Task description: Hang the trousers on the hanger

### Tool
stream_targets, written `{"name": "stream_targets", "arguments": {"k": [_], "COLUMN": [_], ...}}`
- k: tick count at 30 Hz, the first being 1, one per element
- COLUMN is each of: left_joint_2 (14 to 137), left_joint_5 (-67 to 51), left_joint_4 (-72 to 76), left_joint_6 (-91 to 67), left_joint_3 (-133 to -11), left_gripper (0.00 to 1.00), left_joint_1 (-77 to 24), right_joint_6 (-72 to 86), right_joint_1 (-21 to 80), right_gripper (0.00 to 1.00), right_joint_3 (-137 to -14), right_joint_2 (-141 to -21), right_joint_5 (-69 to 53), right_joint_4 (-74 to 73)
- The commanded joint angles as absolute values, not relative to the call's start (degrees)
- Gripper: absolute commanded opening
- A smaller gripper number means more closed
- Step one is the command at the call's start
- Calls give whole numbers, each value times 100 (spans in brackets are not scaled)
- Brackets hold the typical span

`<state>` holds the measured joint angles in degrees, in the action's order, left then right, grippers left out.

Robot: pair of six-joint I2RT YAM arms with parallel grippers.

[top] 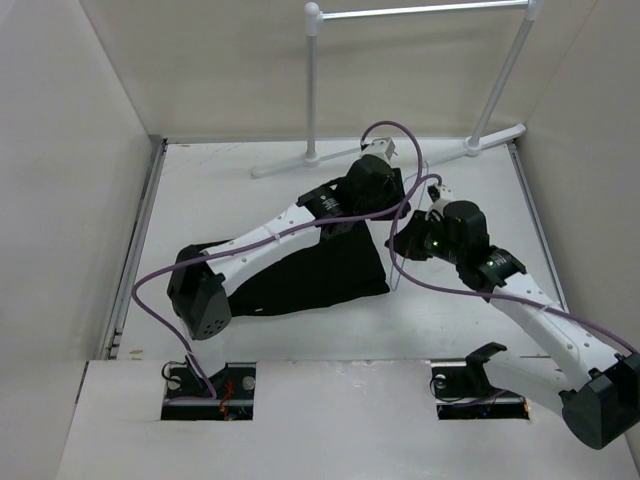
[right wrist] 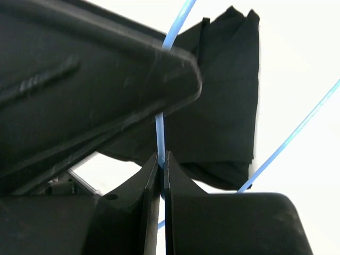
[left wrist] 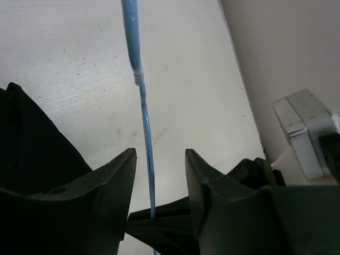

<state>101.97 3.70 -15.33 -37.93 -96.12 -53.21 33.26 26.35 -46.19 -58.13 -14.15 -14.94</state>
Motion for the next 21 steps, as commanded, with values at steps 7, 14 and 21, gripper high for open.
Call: {"name": "stream_targets", "arguments": {"k": [7,14,21], "left_joint_2": [10468,10047,9238], "left_joint_5": [545,1115,2195], "left_joint_4": [-1275,-653,692], "left_joint_6": [-3858,-4200,-5132], "left_joint_3": [-9756,-8958,-7350], "left_gripper": [22,1,0], "left_joint_1": [-5322,-5357,-5629], "right_joint_6": [3577,3665,3709], "right_joint_1": [2711,2729,2334], "right_gripper": [9,21,42], "right_joint_3": [-4395,-4377,-4351], "right_joint_2": [-5248,-4949,-4140], "right_joint_5": [-1327,-1301,-1152], "right_joint_4": [-1371,-1730,-2469]}}
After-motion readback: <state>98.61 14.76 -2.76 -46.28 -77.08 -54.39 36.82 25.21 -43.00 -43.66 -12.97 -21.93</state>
